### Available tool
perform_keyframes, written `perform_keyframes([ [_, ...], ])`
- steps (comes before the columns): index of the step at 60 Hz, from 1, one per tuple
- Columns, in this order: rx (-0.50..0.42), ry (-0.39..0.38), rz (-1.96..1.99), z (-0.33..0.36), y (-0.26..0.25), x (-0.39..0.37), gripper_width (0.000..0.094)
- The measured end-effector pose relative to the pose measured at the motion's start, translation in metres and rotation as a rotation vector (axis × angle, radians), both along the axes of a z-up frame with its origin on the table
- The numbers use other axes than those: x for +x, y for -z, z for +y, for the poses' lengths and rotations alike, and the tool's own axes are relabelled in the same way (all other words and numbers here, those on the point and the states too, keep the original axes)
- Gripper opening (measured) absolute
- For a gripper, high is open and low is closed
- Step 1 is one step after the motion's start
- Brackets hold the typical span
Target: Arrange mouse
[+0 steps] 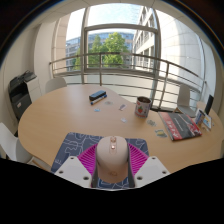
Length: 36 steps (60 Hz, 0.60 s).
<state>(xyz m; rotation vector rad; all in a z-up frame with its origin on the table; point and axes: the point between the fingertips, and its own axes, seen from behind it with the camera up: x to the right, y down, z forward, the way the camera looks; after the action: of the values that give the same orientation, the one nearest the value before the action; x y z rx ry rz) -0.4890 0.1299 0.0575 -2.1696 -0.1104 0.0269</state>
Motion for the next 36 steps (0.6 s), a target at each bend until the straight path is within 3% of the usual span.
perform_keyframes([
  [6, -0.046, -0.016, -0.008, 0.0, 0.027, -0.01, 0.0429],
  [15, -0.116, 0.002, 0.028, -0.009, 0.064, -0.017, 0.0556],
  [17, -0.114, 0.007, 0.026, -0.009, 0.062, -0.014, 0.0626],
  [21, -0.093, 0.013, -0.005, -0.013, 0.047, -0.011, 0.0858],
  [36, -0.024, 0.026, -0.048, -0.066, -0.051, -0.008, 0.0845],
])
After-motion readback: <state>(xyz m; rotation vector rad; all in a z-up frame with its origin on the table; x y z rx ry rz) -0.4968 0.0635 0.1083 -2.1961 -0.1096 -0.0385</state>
